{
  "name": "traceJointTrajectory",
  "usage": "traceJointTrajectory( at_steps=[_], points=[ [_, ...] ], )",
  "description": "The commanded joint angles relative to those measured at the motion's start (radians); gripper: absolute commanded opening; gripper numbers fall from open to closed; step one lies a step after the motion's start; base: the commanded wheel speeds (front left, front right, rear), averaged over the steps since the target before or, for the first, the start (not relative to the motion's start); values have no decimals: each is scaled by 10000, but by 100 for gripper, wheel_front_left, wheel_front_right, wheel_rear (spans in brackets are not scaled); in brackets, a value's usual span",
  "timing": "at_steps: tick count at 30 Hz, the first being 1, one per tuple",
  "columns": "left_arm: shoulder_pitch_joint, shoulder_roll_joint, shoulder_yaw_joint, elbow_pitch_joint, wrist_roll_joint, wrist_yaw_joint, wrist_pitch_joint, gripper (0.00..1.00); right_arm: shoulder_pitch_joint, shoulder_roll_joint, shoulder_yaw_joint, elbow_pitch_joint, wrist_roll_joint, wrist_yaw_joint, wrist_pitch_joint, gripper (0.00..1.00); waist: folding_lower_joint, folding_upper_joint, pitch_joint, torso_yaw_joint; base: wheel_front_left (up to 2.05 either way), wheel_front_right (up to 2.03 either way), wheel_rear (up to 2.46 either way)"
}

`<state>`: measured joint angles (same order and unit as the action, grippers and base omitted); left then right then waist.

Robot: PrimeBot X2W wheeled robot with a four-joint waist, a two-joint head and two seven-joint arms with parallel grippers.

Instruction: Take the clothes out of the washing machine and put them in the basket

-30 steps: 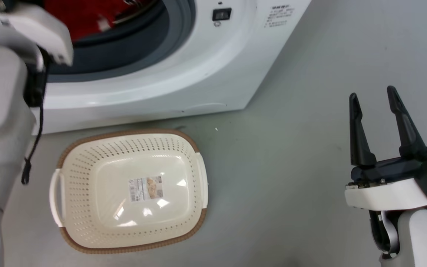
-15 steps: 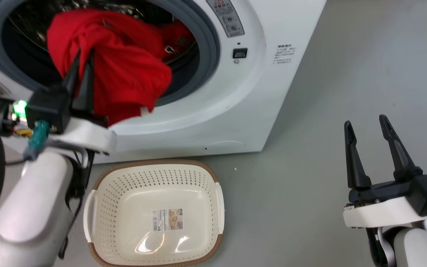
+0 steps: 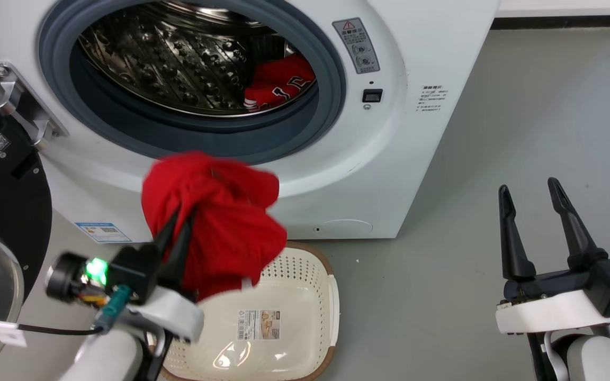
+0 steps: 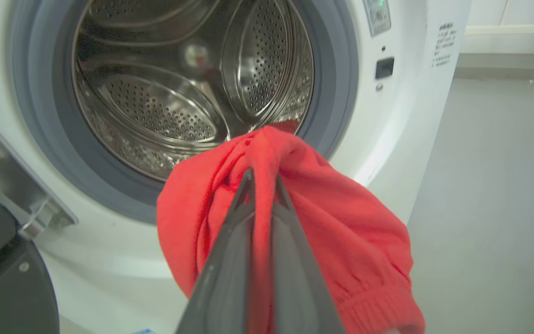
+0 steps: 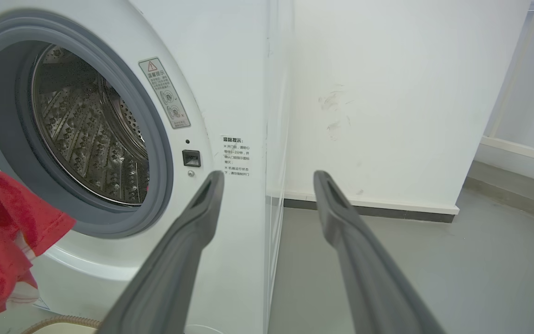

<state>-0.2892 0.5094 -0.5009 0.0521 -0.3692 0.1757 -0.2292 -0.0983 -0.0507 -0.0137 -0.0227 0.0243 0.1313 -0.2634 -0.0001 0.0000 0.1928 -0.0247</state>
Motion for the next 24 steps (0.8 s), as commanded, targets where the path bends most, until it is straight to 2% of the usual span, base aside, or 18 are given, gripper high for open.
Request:
traceJointTrajectory(
  at_steps=[1,8,16,24],
  points=[
    [265,23,-119,228,-105,-101,121,0,49,10,38,-2,-1,-10,-21,100,1,0,74,21,0,0,0],
    [344,-278,-835,2082,-250,-805,337,0,-291,10,112,-82,-60,-10,-21,100,1,0,666,-163,0,0,0],
    [-888,-1128,-1353,5174,-293,-1663,263,0,-788,10,245,-345,-166,-9,-21,100,1,0,2087,-739,0,0,0],
    [-2568,-1536,-1490,8368,-146,-2090,136,0,-1203,13,474,-762,-195,-10,-21,100,1,0,3724,-1547,0,0,0]
  ],
)
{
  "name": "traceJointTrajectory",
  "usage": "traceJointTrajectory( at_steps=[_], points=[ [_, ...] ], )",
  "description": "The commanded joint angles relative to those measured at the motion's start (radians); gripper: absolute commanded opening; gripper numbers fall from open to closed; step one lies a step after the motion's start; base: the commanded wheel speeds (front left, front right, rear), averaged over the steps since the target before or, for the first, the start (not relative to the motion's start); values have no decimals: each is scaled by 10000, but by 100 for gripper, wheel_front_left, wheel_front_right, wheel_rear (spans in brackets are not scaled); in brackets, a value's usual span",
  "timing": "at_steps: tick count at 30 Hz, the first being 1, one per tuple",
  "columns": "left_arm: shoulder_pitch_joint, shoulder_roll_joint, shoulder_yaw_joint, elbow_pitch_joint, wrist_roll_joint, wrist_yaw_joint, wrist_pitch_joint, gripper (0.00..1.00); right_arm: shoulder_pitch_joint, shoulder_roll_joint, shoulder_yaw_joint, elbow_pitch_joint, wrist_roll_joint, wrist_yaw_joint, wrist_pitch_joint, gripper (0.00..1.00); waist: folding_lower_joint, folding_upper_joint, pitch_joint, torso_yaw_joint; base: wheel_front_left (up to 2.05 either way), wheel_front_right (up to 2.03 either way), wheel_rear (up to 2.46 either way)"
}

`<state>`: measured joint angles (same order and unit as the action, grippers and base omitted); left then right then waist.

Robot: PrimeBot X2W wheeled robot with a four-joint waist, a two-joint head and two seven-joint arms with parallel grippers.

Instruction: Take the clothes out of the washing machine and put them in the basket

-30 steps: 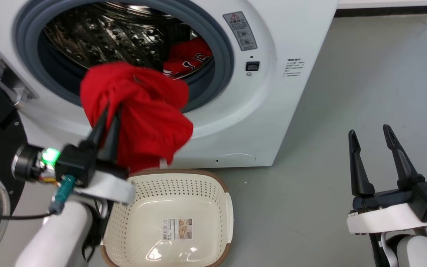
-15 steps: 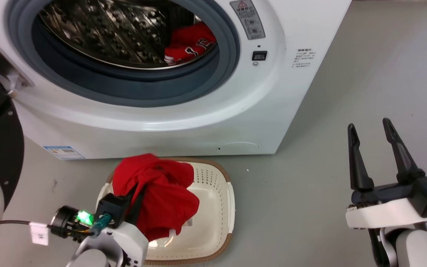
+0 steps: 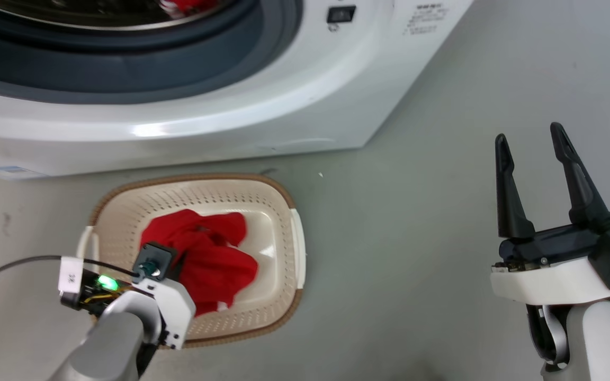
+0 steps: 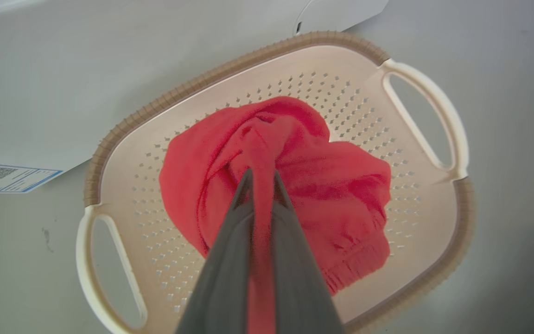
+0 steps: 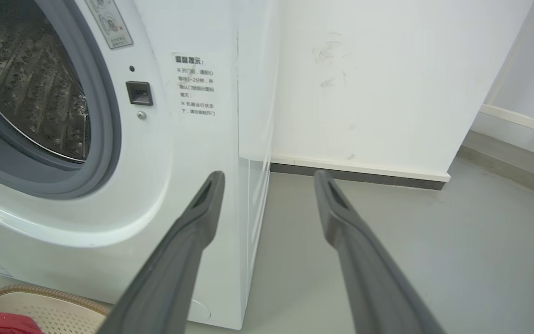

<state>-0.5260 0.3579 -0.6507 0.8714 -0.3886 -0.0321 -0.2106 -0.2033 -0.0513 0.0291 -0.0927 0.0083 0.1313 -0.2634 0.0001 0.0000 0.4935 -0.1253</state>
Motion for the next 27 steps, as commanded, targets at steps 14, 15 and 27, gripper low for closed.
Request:
traceJointTrajectory(
  at_steps=[14,15,27],
  points=[
    [-2310,-147,628,3208,-444,-19,-474,0,-572,20,205,-568,196,-10,-21,100,-1,0,2480,-1227,0,0,0],
    [-2410,-146,650,3272,-460,-26,-484,0,-597,20,217,-595,197,-10,-21,100,-1,0,2578,-1242,0,0,0],
    [-2761,-401,709,3465,-444,133,-564,100,-660,19,212,-507,94,-10,-22,100,-1,0,2609,-1133,0,0,0]
  ],
)
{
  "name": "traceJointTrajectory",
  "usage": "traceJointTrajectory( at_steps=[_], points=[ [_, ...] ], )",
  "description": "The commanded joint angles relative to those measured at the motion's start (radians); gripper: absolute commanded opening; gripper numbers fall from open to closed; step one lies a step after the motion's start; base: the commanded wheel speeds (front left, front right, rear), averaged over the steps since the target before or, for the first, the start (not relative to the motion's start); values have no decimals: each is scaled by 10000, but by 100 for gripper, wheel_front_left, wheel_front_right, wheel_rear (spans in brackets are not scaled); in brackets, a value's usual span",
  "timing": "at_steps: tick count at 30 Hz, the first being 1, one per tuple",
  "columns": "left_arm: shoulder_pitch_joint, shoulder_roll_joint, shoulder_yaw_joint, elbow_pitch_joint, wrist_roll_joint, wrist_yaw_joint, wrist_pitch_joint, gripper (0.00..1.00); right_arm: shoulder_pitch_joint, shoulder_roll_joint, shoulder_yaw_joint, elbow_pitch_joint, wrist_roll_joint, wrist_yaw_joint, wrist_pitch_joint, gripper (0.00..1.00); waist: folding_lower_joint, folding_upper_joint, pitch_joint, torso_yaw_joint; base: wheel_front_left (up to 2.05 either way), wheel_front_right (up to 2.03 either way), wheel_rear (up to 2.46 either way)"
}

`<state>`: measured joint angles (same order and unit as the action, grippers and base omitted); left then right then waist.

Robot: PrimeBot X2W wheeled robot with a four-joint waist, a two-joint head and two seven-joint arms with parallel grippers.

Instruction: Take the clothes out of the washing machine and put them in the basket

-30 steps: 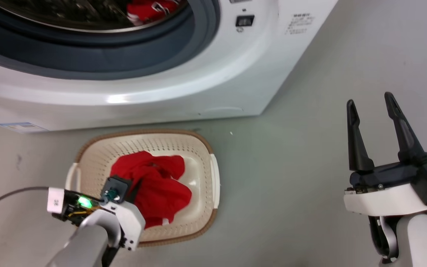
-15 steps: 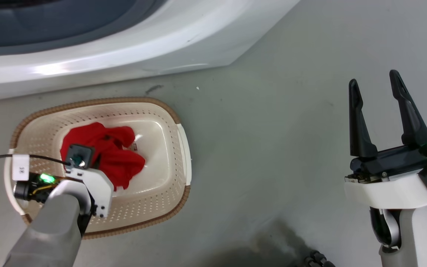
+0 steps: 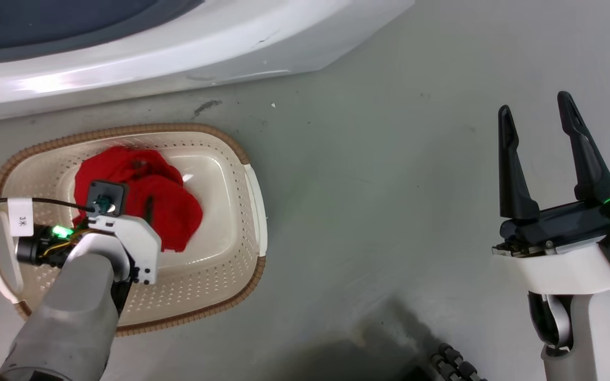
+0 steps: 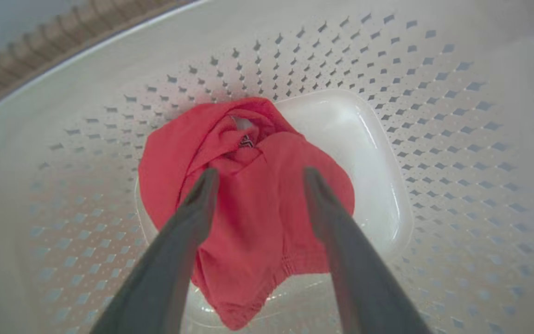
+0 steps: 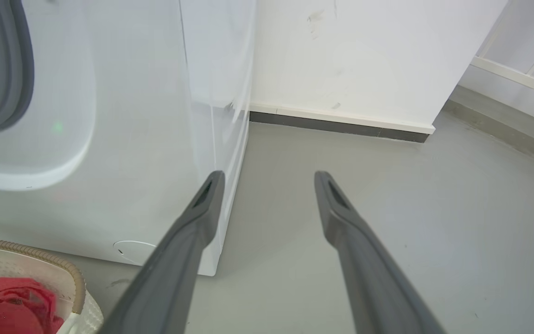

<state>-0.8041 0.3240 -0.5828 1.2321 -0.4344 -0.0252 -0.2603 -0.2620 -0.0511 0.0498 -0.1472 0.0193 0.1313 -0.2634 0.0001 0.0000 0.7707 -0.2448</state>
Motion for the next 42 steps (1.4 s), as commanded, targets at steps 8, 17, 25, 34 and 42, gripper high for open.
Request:
traceJointTrajectory(
  at_steps=[8,17,25,34,42],
  points=[
    [607,-135,413,-1337,134,245,-50,100,13,15,-56,306,-105,-10,-22,100,-1,0,-1049,417,0,0,0],
    [1899,-111,1276,-3645,767,384,-52,100,249,14,-161,677,-267,-10,-21,100,-1,0,-2440,990,0,0,0],
    [3206,-203,2334,-5665,1362,528,-52,100,520,14,-137,878,-248,-10,-21,100,-1,0,-3309,1276,0,0,0],
    [4328,-451,3668,-8239,2071,518,-53,100,755,14,-174,878,-57,-10,-20,100,-1,0,-3736,1305,0,0,0],
    [3330,167,4330,-9951,2538,-175,16,100,485,17,-181,721,457,-9,-20,100,-1,0,-3116,630,0,0,0]
  ],
)
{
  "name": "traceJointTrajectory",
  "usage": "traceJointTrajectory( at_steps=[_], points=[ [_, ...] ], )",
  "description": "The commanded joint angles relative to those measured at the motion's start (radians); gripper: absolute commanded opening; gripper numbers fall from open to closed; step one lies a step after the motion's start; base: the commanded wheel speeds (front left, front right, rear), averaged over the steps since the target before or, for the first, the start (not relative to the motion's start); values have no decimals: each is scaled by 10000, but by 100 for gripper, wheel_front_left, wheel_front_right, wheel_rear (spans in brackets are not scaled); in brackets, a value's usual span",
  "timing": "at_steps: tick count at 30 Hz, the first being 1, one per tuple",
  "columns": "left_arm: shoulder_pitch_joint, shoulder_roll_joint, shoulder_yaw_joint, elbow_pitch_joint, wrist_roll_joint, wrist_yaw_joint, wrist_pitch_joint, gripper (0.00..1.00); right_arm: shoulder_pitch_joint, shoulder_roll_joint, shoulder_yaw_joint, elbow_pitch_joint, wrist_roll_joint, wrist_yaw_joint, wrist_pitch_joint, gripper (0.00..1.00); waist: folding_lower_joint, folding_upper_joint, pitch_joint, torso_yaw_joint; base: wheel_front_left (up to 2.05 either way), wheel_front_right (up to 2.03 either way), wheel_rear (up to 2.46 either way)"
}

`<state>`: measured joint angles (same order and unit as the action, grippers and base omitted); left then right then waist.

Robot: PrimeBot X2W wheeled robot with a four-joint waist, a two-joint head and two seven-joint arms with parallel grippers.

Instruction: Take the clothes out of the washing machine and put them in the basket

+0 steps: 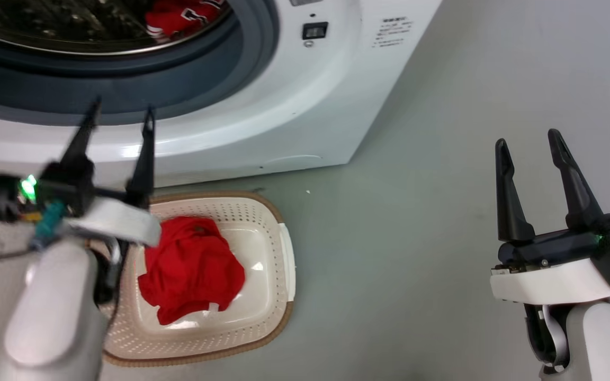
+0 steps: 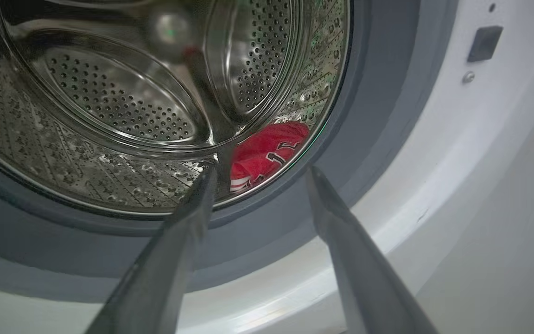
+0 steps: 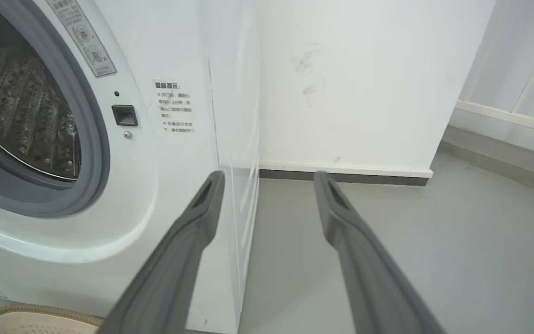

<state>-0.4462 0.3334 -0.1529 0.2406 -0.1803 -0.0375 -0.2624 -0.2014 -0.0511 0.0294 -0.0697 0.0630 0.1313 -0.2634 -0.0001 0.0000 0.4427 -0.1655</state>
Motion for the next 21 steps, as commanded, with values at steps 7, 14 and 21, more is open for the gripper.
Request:
traceJointTrajectory(
  at_steps=[7,14,21],
  points=[
    [-2649,957,-25,396,-582,-702,1826,100,-332,15,104,-155,272,-10,-20,100,1,0,1030,-688,0,0,0],
    [-6056,1769,-490,1680,-1805,-909,4739,100,-680,18,313,-273,557,-10,-20,100,1,0,2224,-1239,0,0,0],
    [-8899,2436,-1604,2956,-3464,-925,7829,100,-999,21,735,-375,1009,-9,-20,100,1,0,3163,-1879,0,0,0]
  ],
)
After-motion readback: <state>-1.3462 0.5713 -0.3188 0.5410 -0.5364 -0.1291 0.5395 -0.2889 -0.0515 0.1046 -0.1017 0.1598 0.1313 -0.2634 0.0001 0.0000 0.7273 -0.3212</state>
